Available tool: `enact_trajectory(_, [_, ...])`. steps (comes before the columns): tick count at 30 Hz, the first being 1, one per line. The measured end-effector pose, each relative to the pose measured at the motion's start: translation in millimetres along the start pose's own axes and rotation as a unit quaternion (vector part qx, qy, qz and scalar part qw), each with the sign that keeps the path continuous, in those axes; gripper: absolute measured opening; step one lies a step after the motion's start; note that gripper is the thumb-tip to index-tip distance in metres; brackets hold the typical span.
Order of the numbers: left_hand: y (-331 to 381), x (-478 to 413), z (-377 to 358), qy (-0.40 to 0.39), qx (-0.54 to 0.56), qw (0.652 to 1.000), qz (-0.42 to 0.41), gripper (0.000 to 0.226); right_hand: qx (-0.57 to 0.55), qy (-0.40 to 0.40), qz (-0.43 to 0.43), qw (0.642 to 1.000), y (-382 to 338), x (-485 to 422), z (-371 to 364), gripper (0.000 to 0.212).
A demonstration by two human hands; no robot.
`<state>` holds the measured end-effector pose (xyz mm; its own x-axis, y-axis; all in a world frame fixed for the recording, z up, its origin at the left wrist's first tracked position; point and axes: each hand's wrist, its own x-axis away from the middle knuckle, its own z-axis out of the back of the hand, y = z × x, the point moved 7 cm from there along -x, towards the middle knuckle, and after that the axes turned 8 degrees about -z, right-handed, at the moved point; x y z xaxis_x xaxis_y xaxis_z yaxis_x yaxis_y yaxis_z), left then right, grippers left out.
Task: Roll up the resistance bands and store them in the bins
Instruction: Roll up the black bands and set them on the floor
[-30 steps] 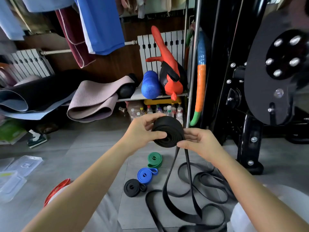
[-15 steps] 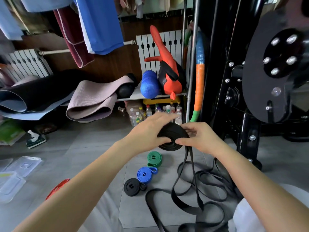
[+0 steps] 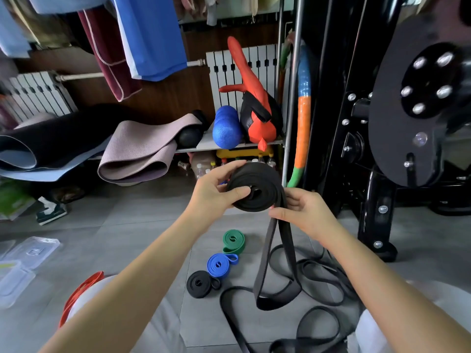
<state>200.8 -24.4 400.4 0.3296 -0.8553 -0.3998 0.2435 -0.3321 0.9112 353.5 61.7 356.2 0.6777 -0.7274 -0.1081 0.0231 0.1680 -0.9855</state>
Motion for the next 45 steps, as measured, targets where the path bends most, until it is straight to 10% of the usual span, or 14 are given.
enact_trajectory(8, [-21, 15, -17, 0.027, 0.172, 0.981, 0.085, 0.04, -0.136, 0.016, 0.013, 0.99, -7, -5, 0, 0.036])
enact_trajectory(12, [-5, 5, -7, -0.047, -0.125, 0.991, 0.026, 0.053, -0.083, 0.012, 0.0, 0.996, -5, -4, 3, 0.033])
enact_trajectory(18, [13, -3, -28, -0.257, -0.473, 0.833, -0.129, 0.07, -0.051, -0.021, -0.026, 0.998, -1, -6, -6, 0.041])
enact_trajectory(30, [5, -1, 9, 0.022, -0.103, 0.993, -0.045, 0.059, -0.015, 0.003, -0.026, 1.0, 11, 2, 10, 0.04])
enact_trajectory(45, [-3, 15, 7, 0.089, 0.088, 0.992, 0.008, 0.046, -0.076, 0.025, 0.046, 0.996, -26, -3, 3, 0.038])
